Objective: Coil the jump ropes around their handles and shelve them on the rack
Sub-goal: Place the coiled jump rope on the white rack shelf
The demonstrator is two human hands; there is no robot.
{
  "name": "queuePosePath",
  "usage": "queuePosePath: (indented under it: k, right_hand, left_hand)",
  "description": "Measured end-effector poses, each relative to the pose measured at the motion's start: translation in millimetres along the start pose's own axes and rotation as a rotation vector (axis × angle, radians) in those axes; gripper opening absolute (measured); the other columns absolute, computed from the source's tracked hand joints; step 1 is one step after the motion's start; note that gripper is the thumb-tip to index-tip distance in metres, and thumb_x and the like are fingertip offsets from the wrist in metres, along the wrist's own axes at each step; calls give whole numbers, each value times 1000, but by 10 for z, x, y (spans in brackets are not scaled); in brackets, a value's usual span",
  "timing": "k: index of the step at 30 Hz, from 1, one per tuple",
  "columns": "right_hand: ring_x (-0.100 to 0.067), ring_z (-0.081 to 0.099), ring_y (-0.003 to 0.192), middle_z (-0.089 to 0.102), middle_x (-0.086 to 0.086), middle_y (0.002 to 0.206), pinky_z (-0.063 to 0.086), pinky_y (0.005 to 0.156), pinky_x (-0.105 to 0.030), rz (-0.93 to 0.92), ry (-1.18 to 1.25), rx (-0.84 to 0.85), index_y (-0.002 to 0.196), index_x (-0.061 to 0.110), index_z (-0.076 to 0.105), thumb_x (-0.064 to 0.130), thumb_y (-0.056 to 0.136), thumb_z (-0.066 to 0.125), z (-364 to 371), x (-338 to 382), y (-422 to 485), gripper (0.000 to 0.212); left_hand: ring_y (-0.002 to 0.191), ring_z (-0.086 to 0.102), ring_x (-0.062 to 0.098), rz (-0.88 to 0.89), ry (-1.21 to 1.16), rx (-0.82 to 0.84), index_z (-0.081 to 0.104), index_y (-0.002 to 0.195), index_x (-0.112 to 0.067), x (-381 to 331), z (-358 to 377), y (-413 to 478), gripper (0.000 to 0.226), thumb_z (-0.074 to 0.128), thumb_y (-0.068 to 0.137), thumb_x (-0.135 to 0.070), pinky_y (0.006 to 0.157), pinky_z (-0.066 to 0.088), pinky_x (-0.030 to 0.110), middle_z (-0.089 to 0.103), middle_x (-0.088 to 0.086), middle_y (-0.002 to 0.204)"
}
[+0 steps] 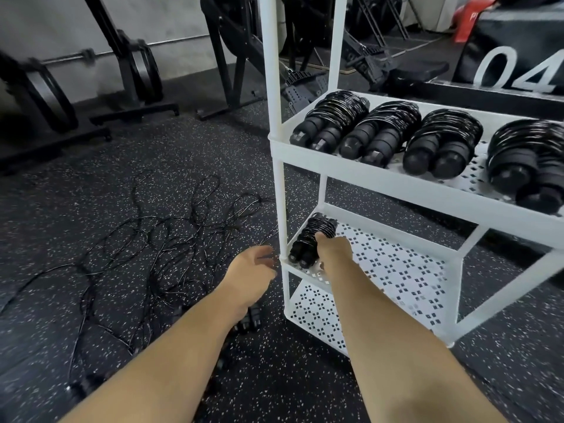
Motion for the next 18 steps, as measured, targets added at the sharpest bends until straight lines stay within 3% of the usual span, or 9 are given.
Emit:
queuePosePath:
  k: [4,9,11,14,18]
  right_hand:
    - [-18,49,55,59,-11,84,42,51,-27,37,9,12,111,1,53,43,97,52,-12,1,-94,44]
    - [-24,54,68,62,-17,114,40,50,-27,20,38,8,123,-1,52,31,95,52,-69,40,-310,43]
    - [-24,54,73,63,-15,107,42,49,-28,-15,138,32,124,-1,54,21,93,52,-93,67,-426,38]
    - [-16,51,61,55,-6,78,48,58,-30,-31,338,207,125,-3,53,11,93,52,19,107,-681,35]
    - [-15,52,44,56,-8,65,42,39,-20,10,323,461,101,4,57,5,95,50,348,247,-1387,9]
  left_hand:
    - [111,62,16,6,-8,-13,50,140,-18,-26,-44,-54,51,52,94,3,107,46,43,62,-5,118]
    - [110,63,18,22,-14,-40,46,144,-18,-139,-151,-242,53,48,95,4,98,51,37,59,0,125]
    - [109,63,18,34,-23,-50,46,144,-18,-210,-228,-382,54,49,95,5,95,51,34,59,2,129]
    - [103,65,20,48,-29,-109,45,144,-17,-298,-464,-637,54,50,95,6,86,52,34,56,5,137]
    - [103,62,22,62,-90,-242,45,144,-12,-280,-922,-1068,53,50,95,9,73,48,27,57,9,130]
Point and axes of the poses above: each hand's wrist, its own y-axis towards the middle knuckle, its own z-axis out of the palm, x = y × z, the point moved 2 cm from there along y, towards the middle knuckle
